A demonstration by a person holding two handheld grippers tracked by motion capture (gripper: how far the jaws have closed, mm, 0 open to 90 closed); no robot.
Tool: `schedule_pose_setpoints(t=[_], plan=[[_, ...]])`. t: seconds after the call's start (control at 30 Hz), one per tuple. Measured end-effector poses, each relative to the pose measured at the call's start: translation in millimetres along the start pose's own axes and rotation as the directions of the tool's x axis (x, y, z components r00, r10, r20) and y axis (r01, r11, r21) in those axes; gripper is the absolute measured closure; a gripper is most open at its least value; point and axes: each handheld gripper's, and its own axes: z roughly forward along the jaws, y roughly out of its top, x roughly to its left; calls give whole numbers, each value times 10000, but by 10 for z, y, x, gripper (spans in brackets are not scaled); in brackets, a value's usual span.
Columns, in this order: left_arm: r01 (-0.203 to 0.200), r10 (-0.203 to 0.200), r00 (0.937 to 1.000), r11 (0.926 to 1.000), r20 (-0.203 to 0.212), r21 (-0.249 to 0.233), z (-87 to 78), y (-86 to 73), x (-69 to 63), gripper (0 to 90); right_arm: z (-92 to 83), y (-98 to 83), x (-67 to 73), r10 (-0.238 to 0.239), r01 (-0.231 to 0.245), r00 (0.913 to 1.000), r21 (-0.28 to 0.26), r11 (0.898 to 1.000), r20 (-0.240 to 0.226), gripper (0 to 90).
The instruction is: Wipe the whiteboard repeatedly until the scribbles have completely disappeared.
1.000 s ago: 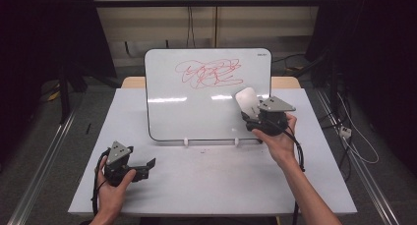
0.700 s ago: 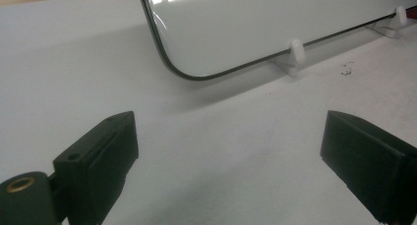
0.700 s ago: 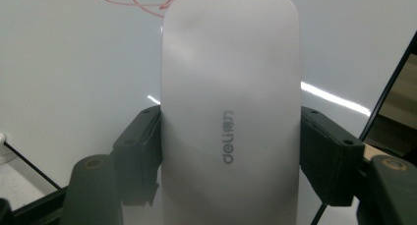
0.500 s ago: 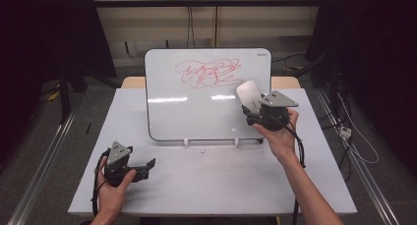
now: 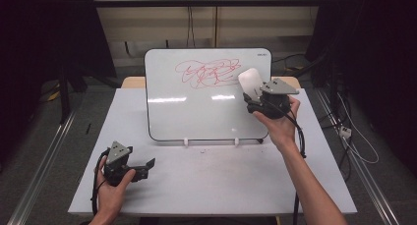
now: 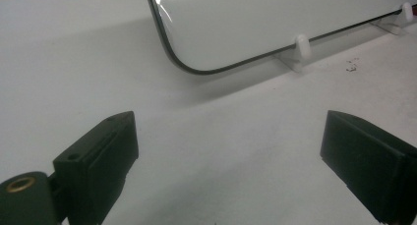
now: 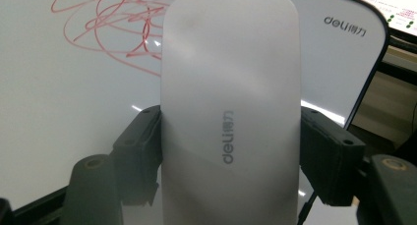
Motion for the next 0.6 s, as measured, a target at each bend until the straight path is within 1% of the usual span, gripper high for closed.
schedule_pose_setpoints(t=[0.07,0.1,0.2,0.27,0.33,0.4,0.47,0.53,0.57,0.6], plan=[[-21,21,10000,10000,-4,-25,-1,3,0,73,4,22,-5,-53,54,10000,-42,10000,53,316],[29,-29,10000,10000,10,-52,5,2,-1,73,11,64,-13,-81,82,9999,-113,9999,103,316],[-20,20,10000,10000,-21,6,3,4,5,73,31,104,-16,-198,201,9996,-114,9997,222,316],[8,-8,10000,10000,-2,-43,-3,6,1,73,61,141,-27,-180,182,9995,-66,9998,251,316],[-74,74,10000,9999,8,-75,-12,14,0,73,95,176,-39,-315,319,9989,-87,9995,353,316],[-115,115,9999,9999,-11,-102,-14,18,4,73,121,202,-48,-283,287,9986,-94,9995,437,316],[-54,54,10000,9999,34,-90,-5,12,3,73,155,214,-67,-131,134,9989,-65,9999,445,316],[-22,22,10000,10000,58,-11,4,8,2,73,197,221,-91,-181,180,9979,16,9998,615,316],[22,-22,10000,10000,66,-13,4,6,1,73,216,224,-103,-115,112,9980,57,9999,622,317],[-46,46,10000,10000,50,-20,0,8,3,73,235,229,-114,-131,125,9976,98,9999,681,316]])
